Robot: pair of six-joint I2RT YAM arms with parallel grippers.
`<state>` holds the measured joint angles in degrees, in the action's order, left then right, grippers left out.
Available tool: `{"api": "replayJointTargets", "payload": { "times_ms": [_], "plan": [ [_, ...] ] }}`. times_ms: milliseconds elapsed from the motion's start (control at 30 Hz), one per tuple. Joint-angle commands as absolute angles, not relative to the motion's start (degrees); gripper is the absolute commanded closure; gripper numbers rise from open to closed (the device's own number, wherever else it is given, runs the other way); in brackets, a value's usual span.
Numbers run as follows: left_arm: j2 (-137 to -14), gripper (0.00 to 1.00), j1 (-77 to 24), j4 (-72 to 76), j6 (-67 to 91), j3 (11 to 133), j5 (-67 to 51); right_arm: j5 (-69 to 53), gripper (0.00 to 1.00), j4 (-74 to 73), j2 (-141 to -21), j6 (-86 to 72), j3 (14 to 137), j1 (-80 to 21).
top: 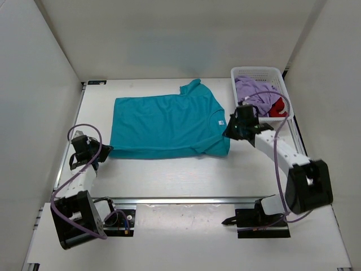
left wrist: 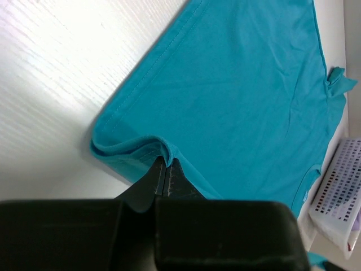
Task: Fold and stack the t-shirts
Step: Fold the flattened tshirt in 1/3 of the way
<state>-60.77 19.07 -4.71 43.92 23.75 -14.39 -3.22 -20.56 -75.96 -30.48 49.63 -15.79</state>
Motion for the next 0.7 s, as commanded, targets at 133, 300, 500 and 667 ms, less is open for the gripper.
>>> {"api": "replayJointTargets", "payload": {
  "times_ms": [133, 300, 500, 667],
  "plan": [
    [-67.3, 1.0, 17.4, 2.4, 47.5, 28.2, -11.8, -0.1, 1.0, -16.4, -92.2, -25.0, 63.3, -14.6],
    [-72.6, 1.0, 16.4, 3.4, 48.0, 32.1, -10.5, -0.5, 1.0, -17.1, -98.1, -23.5, 70.2, -13.4],
    [-80.2, 1.0, 17.4, 4.5, 48.1, 35.4, -10.4, -2.1, 1.0, -15.6, -104.0, -22.7, 75.3, -11.5],
    [-86.6, 0.99, 17.5, 6.1, 47.7, 37.7, -10.7, -3.1, 1.0, -17.8, -112.0, -21.0, 84.9, -11.2]
  ]
}}
